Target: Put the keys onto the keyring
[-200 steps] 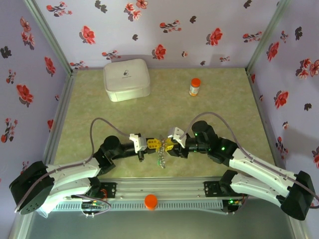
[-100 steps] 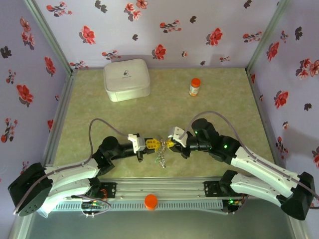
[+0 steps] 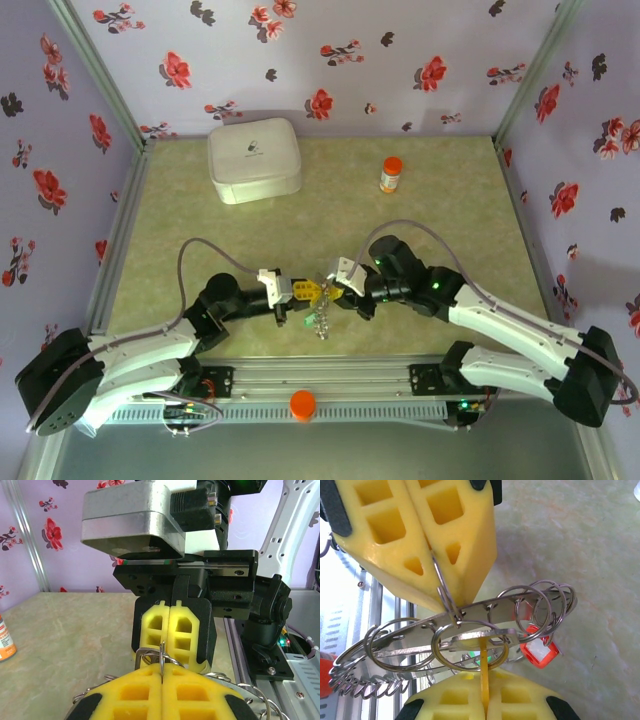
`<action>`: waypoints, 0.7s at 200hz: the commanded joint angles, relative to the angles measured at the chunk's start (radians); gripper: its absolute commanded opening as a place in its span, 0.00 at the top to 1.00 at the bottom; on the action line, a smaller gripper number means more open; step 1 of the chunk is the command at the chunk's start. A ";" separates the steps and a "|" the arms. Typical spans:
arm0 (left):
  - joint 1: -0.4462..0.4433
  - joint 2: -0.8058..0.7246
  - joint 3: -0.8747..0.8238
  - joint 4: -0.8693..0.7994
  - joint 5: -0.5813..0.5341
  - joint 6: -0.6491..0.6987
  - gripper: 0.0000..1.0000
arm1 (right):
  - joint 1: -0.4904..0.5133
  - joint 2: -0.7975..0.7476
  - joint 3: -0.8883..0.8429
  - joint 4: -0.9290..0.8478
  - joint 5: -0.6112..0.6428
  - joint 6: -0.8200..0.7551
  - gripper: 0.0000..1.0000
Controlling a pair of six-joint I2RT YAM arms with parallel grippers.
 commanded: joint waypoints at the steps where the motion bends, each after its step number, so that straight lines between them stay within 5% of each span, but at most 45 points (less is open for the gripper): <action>1: 0.006 -0.036 0.052 0.097 0.036 0.019 1.00 | 0.000 0.000 0.022 -0.070 0.018 -0.015 1.00; 44: 0.014 -0.020 0.021 0.064 0.034 0.041 1.00 | -0.012 -0.159 0.011 -0.147 0.120 -0.037 0.60; 73: 0.014 0.010 0.030 0.041 0.052 0.071 1.00 | -0.013 -0.219 0.030 -0.172 0.087 -0.057 0.60; 140: 0.014 0.016 0.047 0.009 0.085 0.094 1.00 | -0.004 -0.129 0.035 0.091 -0.113 0.033 0.72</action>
